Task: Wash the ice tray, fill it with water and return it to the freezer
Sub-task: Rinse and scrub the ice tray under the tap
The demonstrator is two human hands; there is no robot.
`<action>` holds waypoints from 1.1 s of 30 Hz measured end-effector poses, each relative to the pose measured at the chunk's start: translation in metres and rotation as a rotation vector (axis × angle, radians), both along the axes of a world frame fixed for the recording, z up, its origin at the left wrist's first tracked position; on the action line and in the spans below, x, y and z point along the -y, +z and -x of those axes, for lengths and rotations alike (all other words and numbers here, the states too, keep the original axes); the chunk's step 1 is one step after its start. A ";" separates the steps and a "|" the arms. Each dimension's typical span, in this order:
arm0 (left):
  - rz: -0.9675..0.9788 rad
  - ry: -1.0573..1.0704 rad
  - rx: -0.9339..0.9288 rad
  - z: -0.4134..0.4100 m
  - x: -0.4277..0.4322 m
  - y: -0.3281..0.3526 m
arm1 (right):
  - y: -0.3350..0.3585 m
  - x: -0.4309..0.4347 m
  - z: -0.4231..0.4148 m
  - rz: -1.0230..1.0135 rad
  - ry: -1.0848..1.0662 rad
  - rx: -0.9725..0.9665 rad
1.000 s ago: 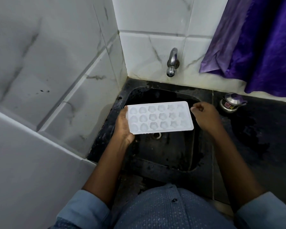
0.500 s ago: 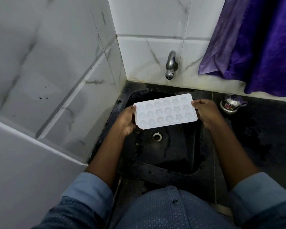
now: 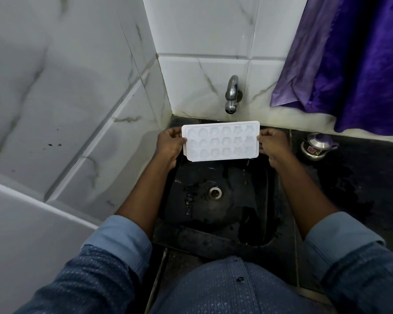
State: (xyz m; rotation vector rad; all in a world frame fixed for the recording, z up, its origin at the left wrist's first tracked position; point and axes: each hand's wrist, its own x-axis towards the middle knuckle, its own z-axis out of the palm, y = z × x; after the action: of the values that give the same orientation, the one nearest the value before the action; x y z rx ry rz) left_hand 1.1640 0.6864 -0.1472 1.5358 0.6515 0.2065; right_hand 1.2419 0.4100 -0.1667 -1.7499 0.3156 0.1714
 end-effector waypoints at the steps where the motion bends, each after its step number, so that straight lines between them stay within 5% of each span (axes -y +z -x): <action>1: -0.029 0.008 0.029 -0.001 0.001 0.003 | 0.002 -0.001 0.000 0.012 -0.004 0.013; 16: -0.569 -0.032 0.244 0.026 0.001 0.012 | 0.000 0.008 0.018 0.210 0.062 0.475; 24: -0.872 -0.017 0.369 0.046 -0.001 0.016 | 0.000 0.024 0.036 0.496 0.055 0.819; 33: -1.051 -0.033 0.440 0.057 0.000 0.024 | 0.006 0.034 0.053 0.539 0.006 0.923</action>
State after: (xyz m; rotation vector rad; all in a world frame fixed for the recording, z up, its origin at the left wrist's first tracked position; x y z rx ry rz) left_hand 1.1068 0.6866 -0.1235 2.3817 0.1276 0.9417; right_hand 1.1894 0.3755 -0.1610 -2.1487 -0.3543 -0.7704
